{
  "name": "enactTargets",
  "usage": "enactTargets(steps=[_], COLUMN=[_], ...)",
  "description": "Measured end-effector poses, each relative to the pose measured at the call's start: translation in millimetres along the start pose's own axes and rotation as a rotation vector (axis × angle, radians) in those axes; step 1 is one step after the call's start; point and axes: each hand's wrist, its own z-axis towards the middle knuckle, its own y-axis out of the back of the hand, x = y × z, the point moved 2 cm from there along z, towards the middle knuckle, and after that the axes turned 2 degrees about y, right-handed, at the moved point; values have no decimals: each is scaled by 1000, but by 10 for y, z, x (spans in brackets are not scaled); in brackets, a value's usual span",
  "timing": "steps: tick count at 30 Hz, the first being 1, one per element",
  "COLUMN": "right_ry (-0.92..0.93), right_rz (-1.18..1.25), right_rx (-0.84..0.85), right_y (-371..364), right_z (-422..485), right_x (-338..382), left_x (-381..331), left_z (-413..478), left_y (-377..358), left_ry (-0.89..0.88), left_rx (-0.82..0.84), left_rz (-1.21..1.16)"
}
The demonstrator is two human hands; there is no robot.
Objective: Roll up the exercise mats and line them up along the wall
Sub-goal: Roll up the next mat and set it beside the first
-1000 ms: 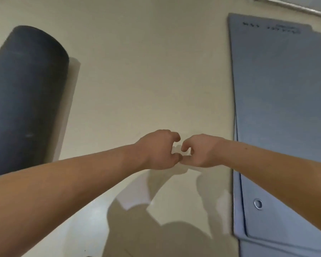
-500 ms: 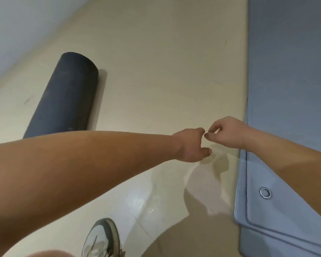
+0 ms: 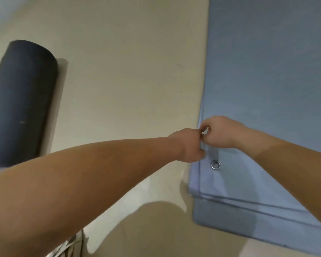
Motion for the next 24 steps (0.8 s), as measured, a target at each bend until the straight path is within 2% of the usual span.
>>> enactTargets(steps=[6,11,14,17,20,22,24], right_ry=[-291,-364,-353,-312,-250,-220,-190], right_rz=[175,274,347,358,375,433,362], right_rx=[-15,-64,-60,-3,7,25,20], right_y=[-488,-621,-673,-739,-659,-534,-423], right_z=[-552,-805,-864,-946,-1013,-1090,-1126], right_x=[-948,-1186,-1147,-1045,-995,-989,-947], left_x=[-393,-516,-637,-772,-777,-712,-576], left_z=[216,256,235,137,112,74,9], left_y=[-676,-1186,-1095,-1038,-757,-413,-59], left_ry=[-156,-312,-407,-496,-474,-430,-372], left_rx=[26,-34,-21,103,156,111,89], left_rz=[342,758,858,889,914,903,884])
